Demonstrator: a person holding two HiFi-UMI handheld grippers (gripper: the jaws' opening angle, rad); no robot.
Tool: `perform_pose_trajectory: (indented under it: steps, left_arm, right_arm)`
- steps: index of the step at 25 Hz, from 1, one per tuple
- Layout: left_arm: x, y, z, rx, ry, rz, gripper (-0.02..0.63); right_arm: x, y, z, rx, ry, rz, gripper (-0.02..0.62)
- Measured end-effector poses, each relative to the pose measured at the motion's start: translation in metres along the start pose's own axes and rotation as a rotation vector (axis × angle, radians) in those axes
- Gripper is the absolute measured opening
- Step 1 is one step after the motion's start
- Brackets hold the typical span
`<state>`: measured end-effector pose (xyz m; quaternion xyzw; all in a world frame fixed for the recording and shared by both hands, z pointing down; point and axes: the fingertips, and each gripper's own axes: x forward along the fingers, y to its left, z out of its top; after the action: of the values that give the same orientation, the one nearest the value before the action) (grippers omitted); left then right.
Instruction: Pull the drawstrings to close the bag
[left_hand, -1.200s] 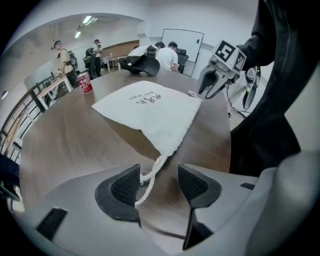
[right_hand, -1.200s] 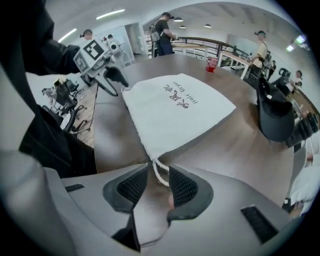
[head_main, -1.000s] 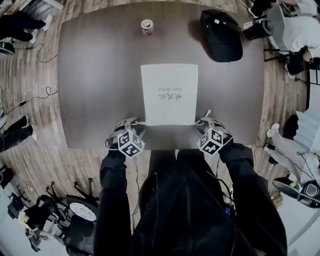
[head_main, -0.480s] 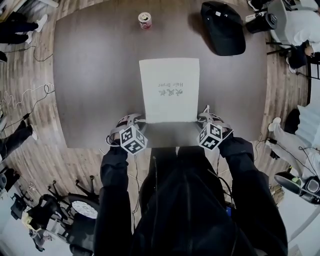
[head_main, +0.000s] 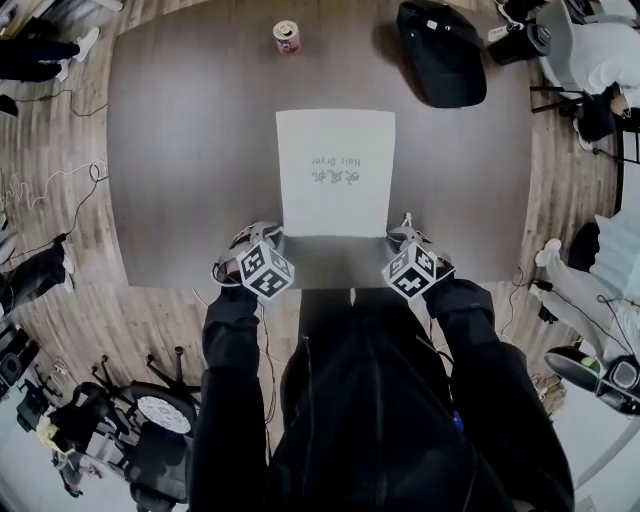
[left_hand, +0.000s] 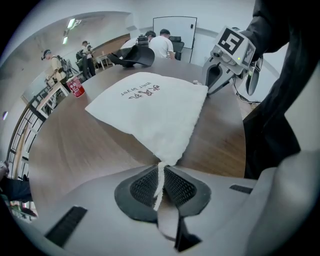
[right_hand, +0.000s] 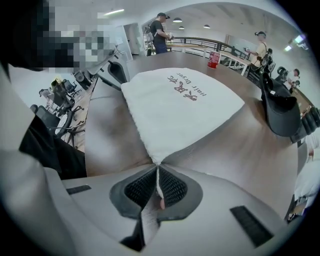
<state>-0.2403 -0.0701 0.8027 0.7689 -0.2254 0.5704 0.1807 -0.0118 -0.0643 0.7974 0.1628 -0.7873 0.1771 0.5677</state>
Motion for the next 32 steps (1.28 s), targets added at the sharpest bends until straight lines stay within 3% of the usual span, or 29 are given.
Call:
perform_pose_trajectory:
  steps: [2,5,11,14,18,22,27,32]
  left_arm:
    - [0.002,-0.001,-0.001,-0.013,0.021,0.035,0.058]
    - [0.003,-0.001,-0.002,-0.094,0.032,0.07,0.046]
    - [-0.031,-0.019,0.012,-0.443,-0.096,0.122,0.038]
    - [-0.062,-0.024,0.021,-0.603,-0.172,0.222,0.038]
    - [-0.113,-0.025,0.043,-0.757,-0.283,0.36,0.038]
    - [-0.17,-0.02,0.065,-0.839,-0.372,0.475,0.038]
    - [-0.238,-0.019,0.071,-0.915,-0.452,0.618,0.038]
    - [-0.281,-0.028,0.071,-1.015,-0.555,0.685,0.038]
  right_arm:
    - [0.001,0.0,-0.001,-0.003,-0.01,-0.031,0.032]
    - [0.002,0.001,-0.002,0.025,-0.033,-0.074,0.032]
    - [-0.032,-0.012,0.005,0.133,-0.132,-0.103,0.026]
    - [-0.071,-0.023,0.011,0.107,-0.217,-0.161,0.026]
    - [-0.13,-0.036,0.025,0.055,-0.316,-0.258,0.026]
    - [-0.182,-0.048,0.035,0.026,-0.392,-0.358,0.026]
    - [-0.24,-0.06,0.042,0.067,-0.488,-0.442,0.026]
    - [-0.282,-0.061,0.039,0.095,-0.559,-0.488,0.026]
